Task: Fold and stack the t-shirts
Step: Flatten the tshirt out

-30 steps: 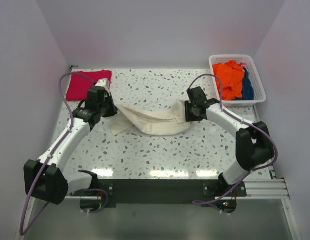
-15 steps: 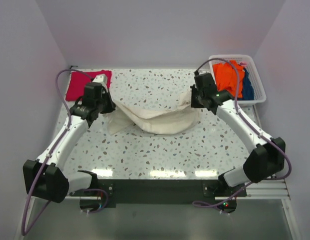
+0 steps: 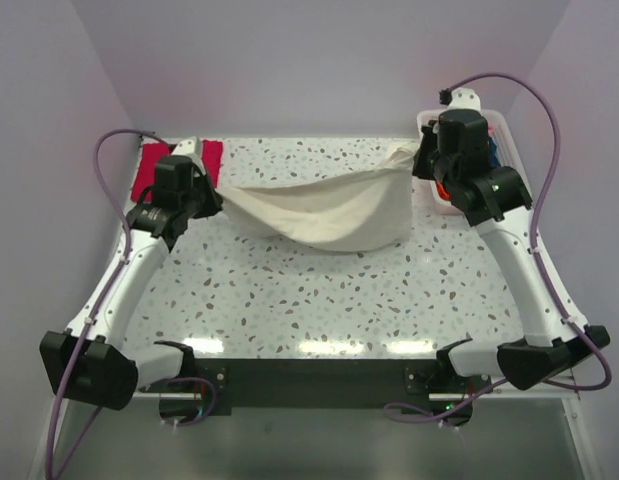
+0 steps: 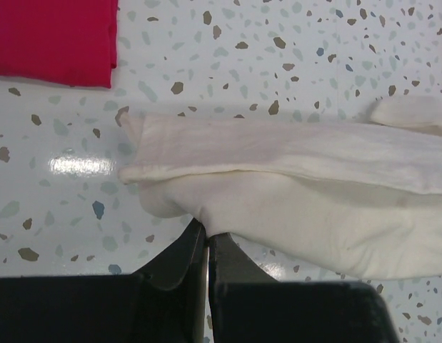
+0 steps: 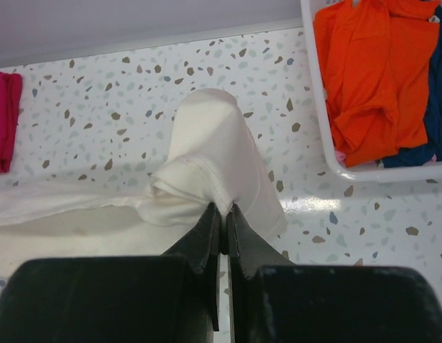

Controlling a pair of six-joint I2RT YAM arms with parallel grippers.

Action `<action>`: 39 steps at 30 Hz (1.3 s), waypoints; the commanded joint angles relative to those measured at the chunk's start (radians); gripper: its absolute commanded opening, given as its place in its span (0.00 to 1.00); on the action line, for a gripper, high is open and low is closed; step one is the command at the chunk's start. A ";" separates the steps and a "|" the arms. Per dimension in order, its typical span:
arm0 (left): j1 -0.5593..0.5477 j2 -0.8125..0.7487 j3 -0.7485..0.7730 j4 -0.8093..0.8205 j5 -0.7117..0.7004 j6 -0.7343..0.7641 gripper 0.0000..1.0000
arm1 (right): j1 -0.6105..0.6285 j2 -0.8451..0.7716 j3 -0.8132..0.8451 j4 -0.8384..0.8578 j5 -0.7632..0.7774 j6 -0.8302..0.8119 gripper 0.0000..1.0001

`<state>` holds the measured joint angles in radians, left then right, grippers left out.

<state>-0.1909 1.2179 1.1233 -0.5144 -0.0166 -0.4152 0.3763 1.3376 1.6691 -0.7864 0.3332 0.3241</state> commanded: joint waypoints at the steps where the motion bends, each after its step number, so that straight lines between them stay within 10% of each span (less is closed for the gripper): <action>1: 0.011 -0.055 0.043 -0.027 -0.025 0.015 0.00 | -0.005 -0.049 0.064 -0.048 0.056 -0.014 0.00; 11: 0.011 -0.095 -0.077 -0.023 0.035 -0.045 0.00 | -0.004 -0.066 -0.006 -0.030 0.049 0.001 0.00; 17: 0.011 -0.190 -0.448 0.106 0.193 -0.232 0.05 | -0.036 -0.169 -0.285 0.024 0.069 0.065 0.00; 22: 0.011 -0.228 -0.695 0.194 0.274 -0.309 0.46 | -0.079 -0.265 -0.537 0.059 0.021 0.105 0.00; 26: 0.011 -0.264 -0.688 0.200 0.229 -0.320 0.60 | -0.082 -0.290 -0.609 0.067 -0.019 0.122 0.00; 39: 0.011 -0.231 -0.524 0.146 0.150 -0.244 0.45 | -0.085 -0.307 -0.612 0.067 0.036 0.110 0.00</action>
<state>-0.1852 1.0084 0.5602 -0.3973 0.1295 -0.6876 0.2958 1.0615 1.0313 -0.7494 0.3252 0.4301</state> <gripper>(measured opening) 0.470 0.029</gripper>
